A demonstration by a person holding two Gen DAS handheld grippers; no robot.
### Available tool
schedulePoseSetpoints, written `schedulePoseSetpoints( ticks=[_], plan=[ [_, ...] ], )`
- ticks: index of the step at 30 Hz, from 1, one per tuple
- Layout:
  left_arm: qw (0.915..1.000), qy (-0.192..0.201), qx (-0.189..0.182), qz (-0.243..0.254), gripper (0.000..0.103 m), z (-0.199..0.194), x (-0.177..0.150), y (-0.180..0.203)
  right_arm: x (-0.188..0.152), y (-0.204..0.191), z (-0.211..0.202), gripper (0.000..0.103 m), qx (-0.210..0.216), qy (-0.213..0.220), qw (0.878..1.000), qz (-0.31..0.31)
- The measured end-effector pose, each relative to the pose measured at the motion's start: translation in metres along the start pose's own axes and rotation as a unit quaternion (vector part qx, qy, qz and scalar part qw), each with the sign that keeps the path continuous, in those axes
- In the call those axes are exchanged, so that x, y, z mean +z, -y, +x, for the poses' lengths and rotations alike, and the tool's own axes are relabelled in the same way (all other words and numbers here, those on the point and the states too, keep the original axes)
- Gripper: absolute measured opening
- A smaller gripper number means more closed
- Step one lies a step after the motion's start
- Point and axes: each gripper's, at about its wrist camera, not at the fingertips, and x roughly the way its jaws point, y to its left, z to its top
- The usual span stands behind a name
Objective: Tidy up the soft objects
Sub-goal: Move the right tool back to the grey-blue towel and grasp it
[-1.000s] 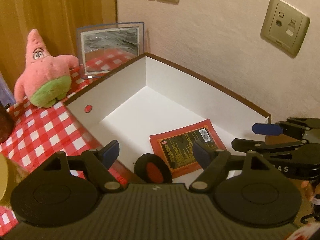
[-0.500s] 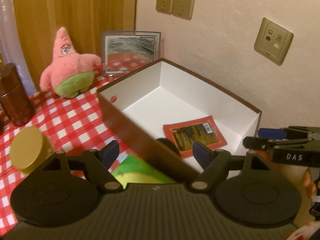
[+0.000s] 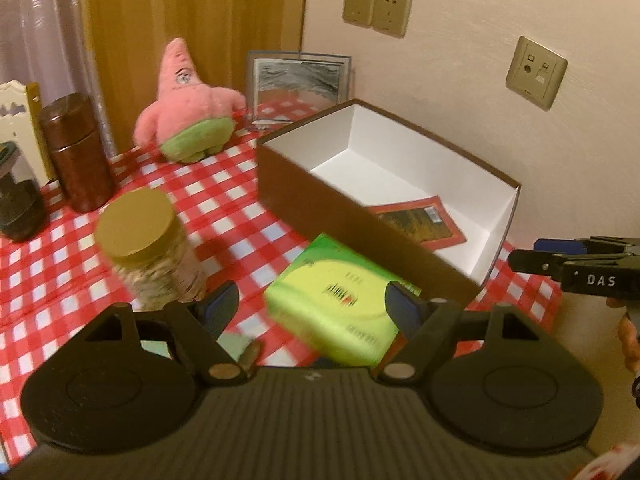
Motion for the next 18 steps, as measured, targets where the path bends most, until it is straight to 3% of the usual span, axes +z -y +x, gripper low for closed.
schedulePoseSetpoints(
  ticks=[18],
  plan=[
    [0.9976,-0.032,0.043,-0.045,0.079,-0.059,-0.081,-0.103,-0.063,-0.108,0.005,0.057,0.047,-0.048,0.997,-0.025]
  ],
)
